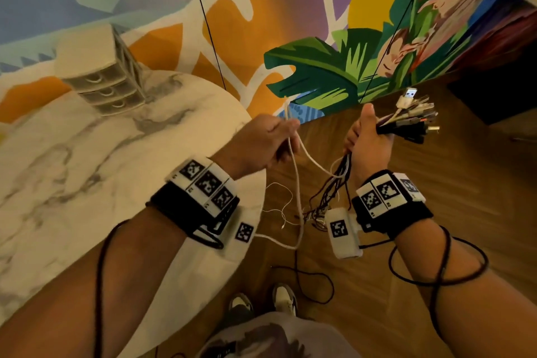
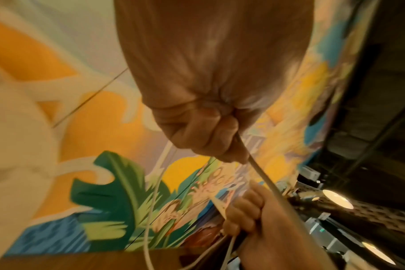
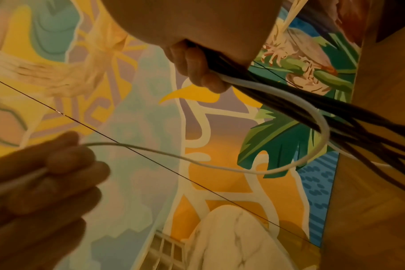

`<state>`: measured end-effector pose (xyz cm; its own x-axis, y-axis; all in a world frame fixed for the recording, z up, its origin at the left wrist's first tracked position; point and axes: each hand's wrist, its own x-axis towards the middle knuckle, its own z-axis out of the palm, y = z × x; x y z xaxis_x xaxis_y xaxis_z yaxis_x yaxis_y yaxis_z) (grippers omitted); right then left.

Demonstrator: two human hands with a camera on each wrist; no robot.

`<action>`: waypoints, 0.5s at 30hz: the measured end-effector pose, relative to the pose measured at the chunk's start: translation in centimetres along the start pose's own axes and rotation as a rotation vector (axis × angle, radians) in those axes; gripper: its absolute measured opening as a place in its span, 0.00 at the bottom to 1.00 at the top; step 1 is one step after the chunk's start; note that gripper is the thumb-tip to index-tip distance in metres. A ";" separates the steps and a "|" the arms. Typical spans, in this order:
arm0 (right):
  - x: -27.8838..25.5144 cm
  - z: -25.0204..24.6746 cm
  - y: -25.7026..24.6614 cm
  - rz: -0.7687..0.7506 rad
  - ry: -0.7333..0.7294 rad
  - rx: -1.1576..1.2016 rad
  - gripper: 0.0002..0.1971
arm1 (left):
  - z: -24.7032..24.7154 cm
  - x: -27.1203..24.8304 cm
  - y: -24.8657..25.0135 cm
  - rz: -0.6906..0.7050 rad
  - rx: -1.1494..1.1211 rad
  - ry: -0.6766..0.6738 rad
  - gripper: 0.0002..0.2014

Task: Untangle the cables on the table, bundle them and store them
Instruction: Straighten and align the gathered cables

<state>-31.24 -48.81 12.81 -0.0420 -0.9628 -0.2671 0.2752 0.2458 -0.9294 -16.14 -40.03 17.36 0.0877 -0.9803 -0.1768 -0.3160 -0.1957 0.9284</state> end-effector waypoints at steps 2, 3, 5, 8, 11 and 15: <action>0.1 -0.8 -0.6 -0.001 0.013 -0.009 0.19 | 0.4 0.1 0.9 0.071 0.010 0.025 0.22; 0.3 -1.3 -0.8 -0.005 0.020 -0.007 0.19 | 1.2 0.1 0.5 0.079 0.049 0.005 0.23; 0.7 -2.2 -1.3 -0.016 0.033 -0.012 0.20 | 3.6 -0.5 -2.2 0.037 0.171 -0.070 0.24; 1.2 -3.4 -1.6 -0.032 0.042 -0.010 0.19 | 7.9 -1.7 -9.1 -0.196 0.282 -0.209 0.22; 1.5 -4.3 -1.7 -0.037 0.015 -0.011 0.20 | 10.3 -2.9 -14.5 -0.541 0.661 -0.580 0.22; 1.1 -4.8 -1.4 -0.009 -0.085 -0.118 0.21 | 10.6 -1.2 -13.2 -0.415 0.778 -0.578 0.16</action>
<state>-36.27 -49.66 12.64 0.0385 -0.9699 -0.2404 0.1604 0.2435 -0.9566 -22.09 -36.53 1.86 -0.0713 -0.6556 -0.7517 -0.9014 -0.2804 0.3300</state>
